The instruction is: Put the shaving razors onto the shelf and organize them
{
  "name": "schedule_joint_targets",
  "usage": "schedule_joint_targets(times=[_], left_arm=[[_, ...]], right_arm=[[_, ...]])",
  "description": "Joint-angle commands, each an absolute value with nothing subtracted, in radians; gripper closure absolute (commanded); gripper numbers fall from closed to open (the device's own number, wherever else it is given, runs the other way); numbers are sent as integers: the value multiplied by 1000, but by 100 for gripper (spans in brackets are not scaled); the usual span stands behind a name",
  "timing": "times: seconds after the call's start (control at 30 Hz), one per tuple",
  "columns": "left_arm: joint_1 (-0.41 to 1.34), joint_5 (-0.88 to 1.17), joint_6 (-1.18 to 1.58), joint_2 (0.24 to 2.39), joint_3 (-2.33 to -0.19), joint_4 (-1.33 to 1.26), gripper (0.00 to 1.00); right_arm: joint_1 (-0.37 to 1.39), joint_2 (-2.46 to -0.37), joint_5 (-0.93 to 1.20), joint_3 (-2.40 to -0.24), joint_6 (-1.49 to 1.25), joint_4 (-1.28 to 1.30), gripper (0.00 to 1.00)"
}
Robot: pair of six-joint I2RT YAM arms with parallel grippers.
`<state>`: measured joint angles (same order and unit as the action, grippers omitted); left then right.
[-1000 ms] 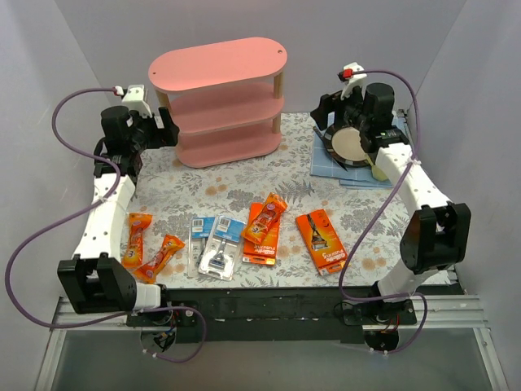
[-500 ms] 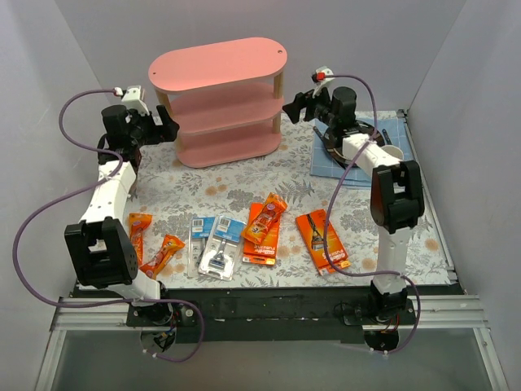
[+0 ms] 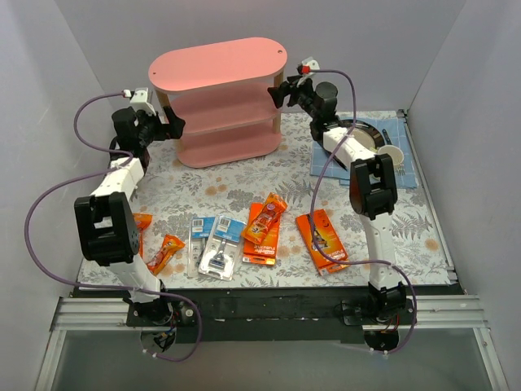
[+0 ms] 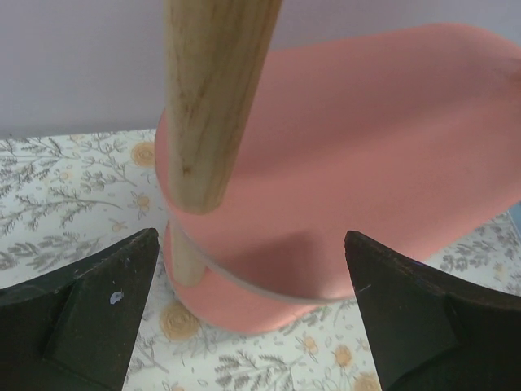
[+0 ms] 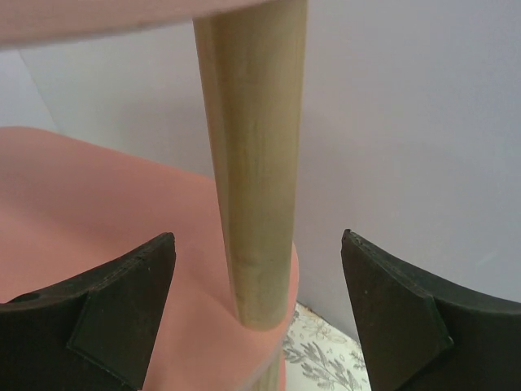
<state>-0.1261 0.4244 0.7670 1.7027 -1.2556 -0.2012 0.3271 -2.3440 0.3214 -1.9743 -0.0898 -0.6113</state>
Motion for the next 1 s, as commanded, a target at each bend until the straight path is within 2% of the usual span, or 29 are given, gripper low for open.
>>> schedule_joint_targets(times=[0.0,0.1,0.17,0.2,0.23,0.3,0.37,0.4,0.47,0.5,0.57,0.6,0.7,0.97], left_arm=[[-129,394,776,1765,-1305,-379,2],[-129,391,801,1824,-1339,-448,8],[-129,405,810,1859,-1365,-472,8],[-129,408,819,1867,-1370,-482,10],[-127,413,825,1876,-1373,-506,12],[-127,448,828,1894,-1384,-529,25],[-127,477,819,1901,-1384,-548,36],[-126,491,818,1904,-1382,-560,40],[-118,512,802,1902,-1379,-568,51],[-115,524,801,1893,-1374,-574,58],[-109,537,801,1884,-1367,-577,62],[-106,546,799,1881,-1364,-575,68],[-103,560,805,1861,-1344,-577,71],[-63,564,838,1743,-1252,-560,74]], right_arm=[[356,-2457,197,-2120,-74,-732,10],[364,-2517,179,-2155,-63,-773,11],[364,-2554,189,-2206,-63,-776,14],[365,-2563,186,-2213,-63,-781,16],[365,-2571,183,-2223,-63,-784,23],[367,-2579,186,-2226,-57,-796,29],[367,-2580,218,-2226,-40,-802,40],[365,-2576,228,-2226,-32,-804,50],[367,-2554,247,-2212,-23,-802,60],[365,-2543,250,-2204,-18,-799,69],[367,-2498,258,-2159,-8,-788,82],[367,-2478,259,-2134,-5,-785,92],[365,-2396,265,-2036,46,-764,98],[354,-2186,253,-1803,127,-684,97]])
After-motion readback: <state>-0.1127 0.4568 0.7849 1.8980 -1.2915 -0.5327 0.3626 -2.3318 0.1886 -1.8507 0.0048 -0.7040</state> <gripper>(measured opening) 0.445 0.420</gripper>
